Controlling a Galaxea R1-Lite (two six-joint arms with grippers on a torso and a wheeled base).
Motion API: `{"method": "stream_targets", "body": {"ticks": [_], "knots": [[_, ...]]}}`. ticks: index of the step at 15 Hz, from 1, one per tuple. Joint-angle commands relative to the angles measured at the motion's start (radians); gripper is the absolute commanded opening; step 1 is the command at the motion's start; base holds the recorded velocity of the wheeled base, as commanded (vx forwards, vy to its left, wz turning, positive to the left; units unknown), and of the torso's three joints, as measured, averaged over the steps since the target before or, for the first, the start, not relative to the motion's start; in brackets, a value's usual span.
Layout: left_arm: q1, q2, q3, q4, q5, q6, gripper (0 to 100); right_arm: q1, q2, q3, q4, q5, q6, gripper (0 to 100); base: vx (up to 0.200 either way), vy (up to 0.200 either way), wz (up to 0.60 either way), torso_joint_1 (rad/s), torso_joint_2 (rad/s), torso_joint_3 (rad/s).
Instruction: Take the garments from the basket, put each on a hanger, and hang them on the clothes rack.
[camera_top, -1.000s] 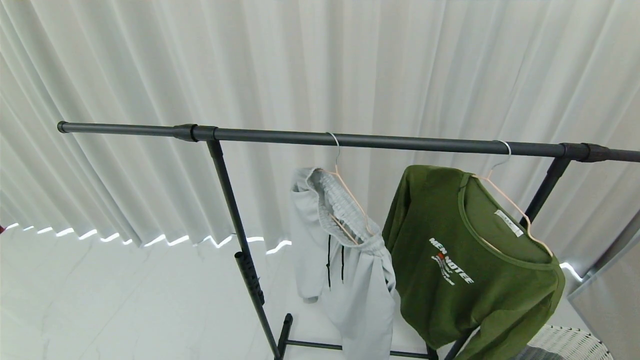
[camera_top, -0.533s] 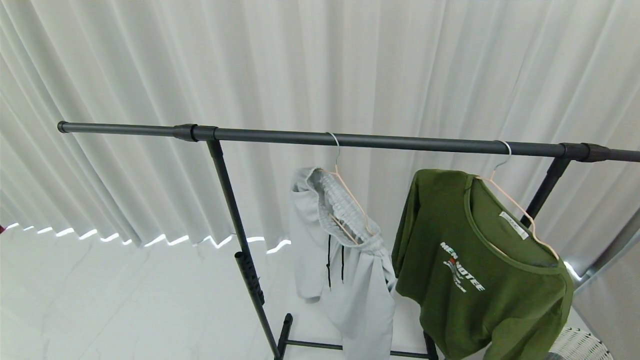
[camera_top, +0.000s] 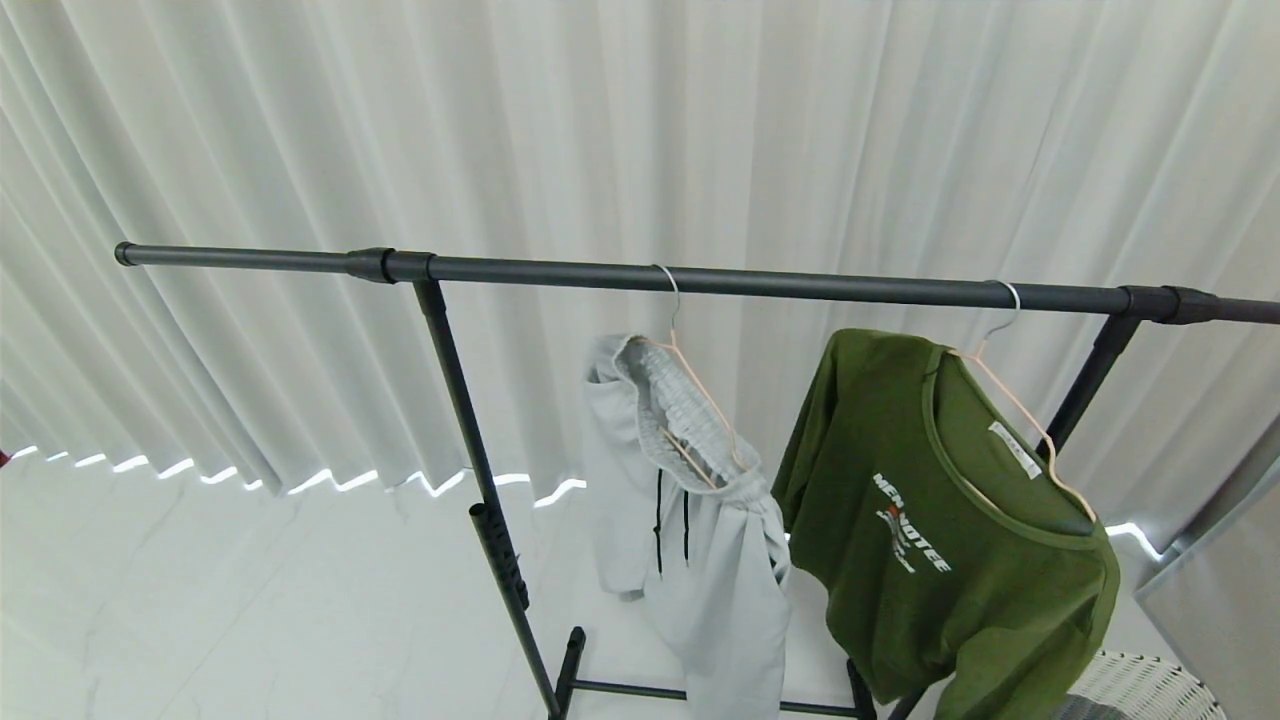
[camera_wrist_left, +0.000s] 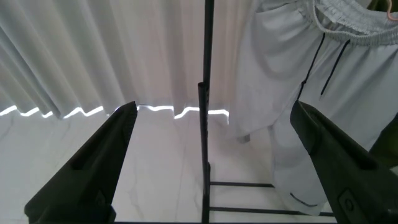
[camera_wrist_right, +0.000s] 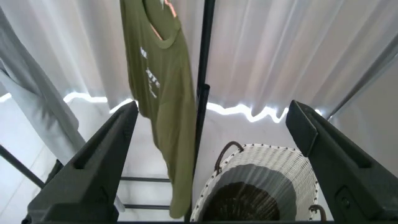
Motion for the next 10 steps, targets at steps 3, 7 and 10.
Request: {"method": "stream_targets", "body": {"ticks": [3, 7, 10], "knots": [[0.000, 0.000, 0.001, 0.000, 0.000, 0.001, 100, 0.000, 0.002, 0.000, 0.000, 0.001, -0.001, 100, 0.000, 0.000, 0.00, 0.000, 0.00, 0.000], [0.000, 0.000, -0.001, 0.000, 0.000, 0.001, 100, 0.000, 0.002, 0.000, 0.001, 0.001, -0.001, 100, 0.000, 0.000, 0.00, 0.000, 0.00, 0.000], [0.000, 0.000, 0.001, 0.000, 0.000, 0.001, 100, 0.000, 0.002, 0.000, 0.001, 0.001, -0.002, 100, 0.000, 0.000, 0.00, 0.000, 0.00, 0.000]]}}
